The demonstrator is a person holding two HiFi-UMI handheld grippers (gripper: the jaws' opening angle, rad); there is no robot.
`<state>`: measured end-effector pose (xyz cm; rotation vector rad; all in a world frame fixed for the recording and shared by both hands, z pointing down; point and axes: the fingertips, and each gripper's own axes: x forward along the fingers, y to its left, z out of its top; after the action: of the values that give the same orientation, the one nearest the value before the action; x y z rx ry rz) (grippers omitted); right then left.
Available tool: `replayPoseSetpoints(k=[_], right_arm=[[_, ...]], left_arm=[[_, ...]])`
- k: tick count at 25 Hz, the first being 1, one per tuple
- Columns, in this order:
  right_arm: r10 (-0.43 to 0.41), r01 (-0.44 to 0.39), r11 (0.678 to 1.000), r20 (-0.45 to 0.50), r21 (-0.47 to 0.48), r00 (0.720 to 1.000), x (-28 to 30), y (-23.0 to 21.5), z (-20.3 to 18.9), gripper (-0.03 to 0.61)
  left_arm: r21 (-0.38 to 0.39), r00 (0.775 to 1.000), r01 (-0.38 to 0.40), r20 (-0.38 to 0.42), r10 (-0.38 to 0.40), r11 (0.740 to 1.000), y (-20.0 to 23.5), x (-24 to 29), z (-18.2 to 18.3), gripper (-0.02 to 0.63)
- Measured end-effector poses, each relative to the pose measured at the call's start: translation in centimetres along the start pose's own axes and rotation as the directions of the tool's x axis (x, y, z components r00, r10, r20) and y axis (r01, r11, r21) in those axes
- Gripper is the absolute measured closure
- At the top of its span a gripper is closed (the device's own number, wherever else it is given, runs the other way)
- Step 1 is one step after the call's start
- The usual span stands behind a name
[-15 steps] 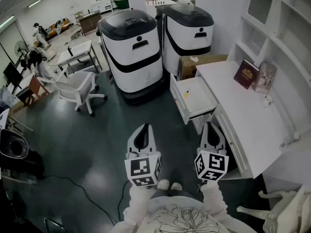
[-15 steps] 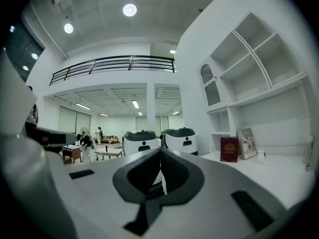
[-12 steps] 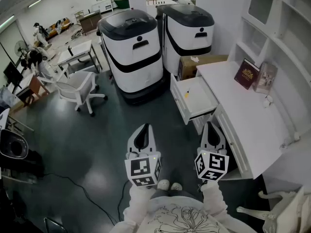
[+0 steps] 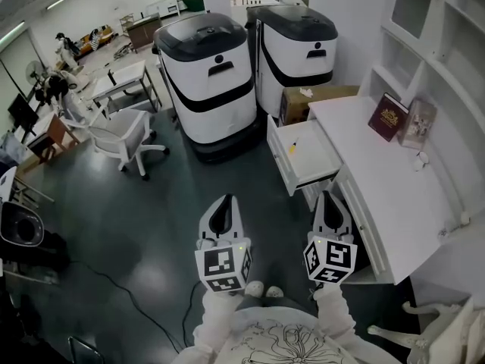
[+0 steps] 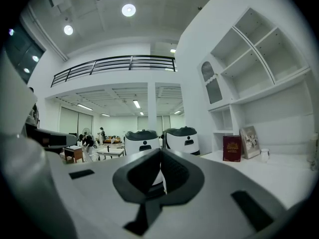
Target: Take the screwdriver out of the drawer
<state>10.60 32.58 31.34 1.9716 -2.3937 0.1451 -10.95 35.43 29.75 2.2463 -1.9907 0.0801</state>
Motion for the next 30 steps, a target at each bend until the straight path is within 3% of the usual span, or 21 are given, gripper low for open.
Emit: replayPoseSetpoints(k=[17, 30], right_arm=[[0.03, -0.029, 0.999, -0.06, 0.023, 0.998, 0.9, -2.4, -3.1, 0.575], [-0.009, 0.01, 1.0, -0.068, 0.014, 0.998, 10.1, -3.7, -3.0, 0.575]], left_arm=[[-0.012, 0.998, -0.041, -0.055, 0.04, 0.999, -1.9, 0.9, -3.1, 0.603], [-0.023, 0.998, 0.003, -0.064, -0.005, 1.0, 0.0, 11.3, -2.4, 0.603]])
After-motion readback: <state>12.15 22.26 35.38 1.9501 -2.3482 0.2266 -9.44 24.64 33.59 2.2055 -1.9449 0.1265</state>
